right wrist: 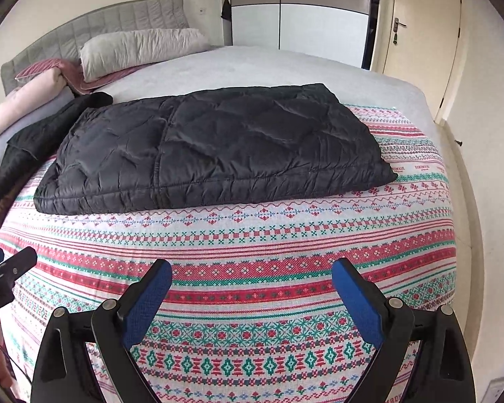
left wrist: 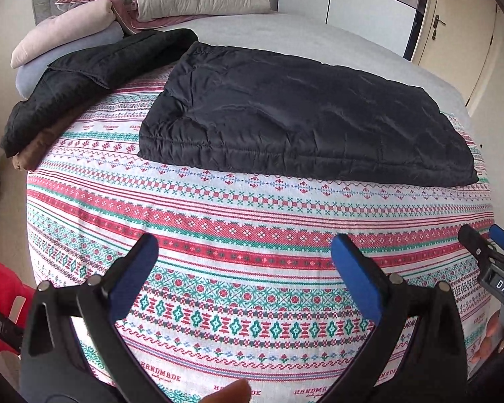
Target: Fold large clothes
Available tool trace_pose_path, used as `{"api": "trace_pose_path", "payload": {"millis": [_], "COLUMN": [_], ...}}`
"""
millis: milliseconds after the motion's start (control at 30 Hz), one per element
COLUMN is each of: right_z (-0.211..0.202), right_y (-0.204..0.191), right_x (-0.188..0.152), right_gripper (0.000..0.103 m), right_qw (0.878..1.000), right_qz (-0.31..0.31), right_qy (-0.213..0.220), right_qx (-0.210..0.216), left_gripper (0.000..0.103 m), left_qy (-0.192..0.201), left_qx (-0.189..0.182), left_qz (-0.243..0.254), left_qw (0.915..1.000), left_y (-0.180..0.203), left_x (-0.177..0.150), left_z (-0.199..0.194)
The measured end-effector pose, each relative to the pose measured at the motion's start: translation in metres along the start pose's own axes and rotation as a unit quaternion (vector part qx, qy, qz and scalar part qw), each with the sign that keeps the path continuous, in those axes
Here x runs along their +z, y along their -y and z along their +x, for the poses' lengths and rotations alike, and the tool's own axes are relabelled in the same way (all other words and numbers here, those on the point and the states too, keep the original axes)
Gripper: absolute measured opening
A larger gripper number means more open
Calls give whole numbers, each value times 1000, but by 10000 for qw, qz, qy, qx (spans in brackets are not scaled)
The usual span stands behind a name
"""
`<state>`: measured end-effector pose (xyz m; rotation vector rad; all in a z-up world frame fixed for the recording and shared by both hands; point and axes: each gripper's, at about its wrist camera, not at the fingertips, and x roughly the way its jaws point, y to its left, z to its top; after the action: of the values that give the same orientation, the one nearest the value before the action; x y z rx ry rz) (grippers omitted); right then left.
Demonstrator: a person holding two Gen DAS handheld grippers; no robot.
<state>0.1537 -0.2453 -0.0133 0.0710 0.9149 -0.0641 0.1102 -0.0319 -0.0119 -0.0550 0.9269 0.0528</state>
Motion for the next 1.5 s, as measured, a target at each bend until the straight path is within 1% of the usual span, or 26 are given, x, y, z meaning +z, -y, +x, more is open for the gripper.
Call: {"api": "trace_pose_path", "payload": {"millis": [633, 1100, 1500], "right_z": [4, 9, 8], "right_y": [-7, -7, -8], "right_x": [-3, -7, -7], "right_gripper": [97, 97, 97], "right_qw": [9999, 9998, 9999], "right_qz": [-147, -114, -112], "right_qy": [-53, -141, -128], "right_qx": [-18, -4, -5], "left_gripper": [102, 102, 102], "left_qy": [-58, -94, -95], "left_qx": [-15, -44, -48], "left_qz": [79, 100, 106], "left_qw": [10000, 9999, 9999], "left_y": [4, 5, 7], "left_x": [-2, -4, -5], "left_z": [4, 4, 3]}}
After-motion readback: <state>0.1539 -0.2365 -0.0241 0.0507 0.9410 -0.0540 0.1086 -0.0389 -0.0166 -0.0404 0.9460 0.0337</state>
